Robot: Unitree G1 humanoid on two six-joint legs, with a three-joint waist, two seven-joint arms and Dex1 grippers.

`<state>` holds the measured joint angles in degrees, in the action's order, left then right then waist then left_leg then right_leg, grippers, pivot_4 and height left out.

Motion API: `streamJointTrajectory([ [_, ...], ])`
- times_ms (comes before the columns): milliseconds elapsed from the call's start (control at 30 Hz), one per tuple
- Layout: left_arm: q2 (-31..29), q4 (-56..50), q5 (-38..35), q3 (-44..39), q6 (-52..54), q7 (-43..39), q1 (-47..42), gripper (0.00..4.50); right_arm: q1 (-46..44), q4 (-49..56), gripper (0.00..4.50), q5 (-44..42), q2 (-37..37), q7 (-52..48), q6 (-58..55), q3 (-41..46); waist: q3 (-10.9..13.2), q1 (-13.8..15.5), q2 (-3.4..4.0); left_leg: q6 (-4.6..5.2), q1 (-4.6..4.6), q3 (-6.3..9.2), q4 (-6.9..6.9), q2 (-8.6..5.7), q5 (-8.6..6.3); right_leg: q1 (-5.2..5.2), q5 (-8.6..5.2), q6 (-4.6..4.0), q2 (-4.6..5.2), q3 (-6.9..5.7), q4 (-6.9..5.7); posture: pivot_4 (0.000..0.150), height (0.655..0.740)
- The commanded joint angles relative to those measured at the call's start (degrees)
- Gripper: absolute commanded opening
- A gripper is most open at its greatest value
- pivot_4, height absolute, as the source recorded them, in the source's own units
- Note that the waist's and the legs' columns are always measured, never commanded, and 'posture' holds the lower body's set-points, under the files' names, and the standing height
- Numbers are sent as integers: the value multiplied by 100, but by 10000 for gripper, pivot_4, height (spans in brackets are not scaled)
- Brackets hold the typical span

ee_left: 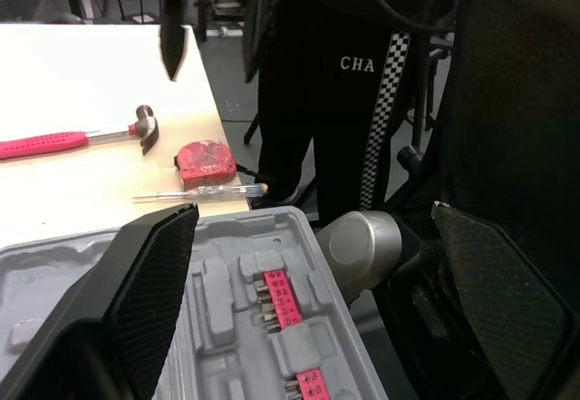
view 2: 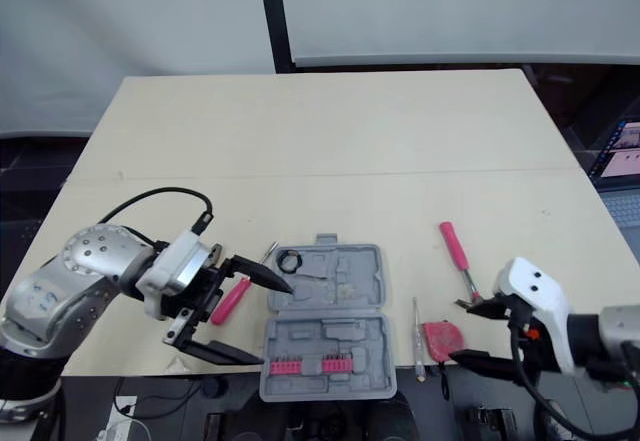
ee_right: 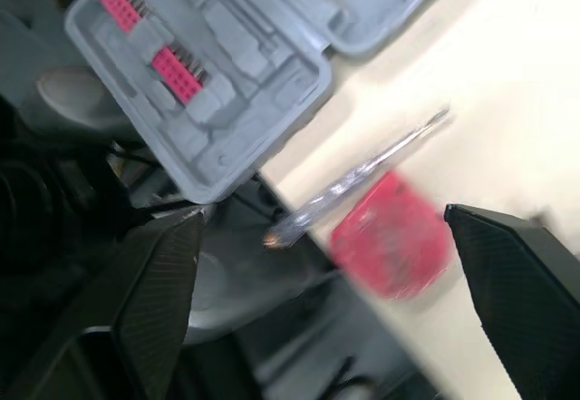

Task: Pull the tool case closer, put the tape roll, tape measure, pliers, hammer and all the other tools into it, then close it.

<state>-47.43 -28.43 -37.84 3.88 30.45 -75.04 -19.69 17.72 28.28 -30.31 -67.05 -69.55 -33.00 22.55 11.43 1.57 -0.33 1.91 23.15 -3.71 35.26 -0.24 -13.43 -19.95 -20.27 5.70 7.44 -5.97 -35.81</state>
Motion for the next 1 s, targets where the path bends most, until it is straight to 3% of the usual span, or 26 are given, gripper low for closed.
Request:
streamJointTrajectory([
  [33, -19, -111, -30, -45, -59, 46, -31, 45000, -457, -1111, 44596, 946, 8, -993, 2338, -866, 0, -2, -1, 0, 0, 0, 0, 0, 0, 2, 1, 2, 0, 0, 2, 1500, 7278],
  [233, -61, -159, 14, -52, -131, 67, 32, 45000, -1481, -2555, 44596, 1686, 329, -1378, 4064, -1904, 3, -17, -3, -5, -8, 3, 14, 2, 2, 15, 4, 6, 0, -2, 0, 1500, 7278],
  [467, -76, -129, 146, -21, -264, 76, 10, 45000, -2239, -3521, 44596, 2353, 632, -1237, 4954, -2615, 3, -17, -2, -6, -10, 9, 42, 3, 0, 30, 4, 6, 0, -7, -3, 1500, 7278],
  [1000, -95, -163, 168, 12, -244, 134, -41, 45000, -2687, -4127, 44596, 2719, 921, -1096, 5398, -3094, 3, -13, 2, -5, -7, 16, 61, 5, -5, 35, 4, 6, 2, -12, -7, 1500, 7278],
])
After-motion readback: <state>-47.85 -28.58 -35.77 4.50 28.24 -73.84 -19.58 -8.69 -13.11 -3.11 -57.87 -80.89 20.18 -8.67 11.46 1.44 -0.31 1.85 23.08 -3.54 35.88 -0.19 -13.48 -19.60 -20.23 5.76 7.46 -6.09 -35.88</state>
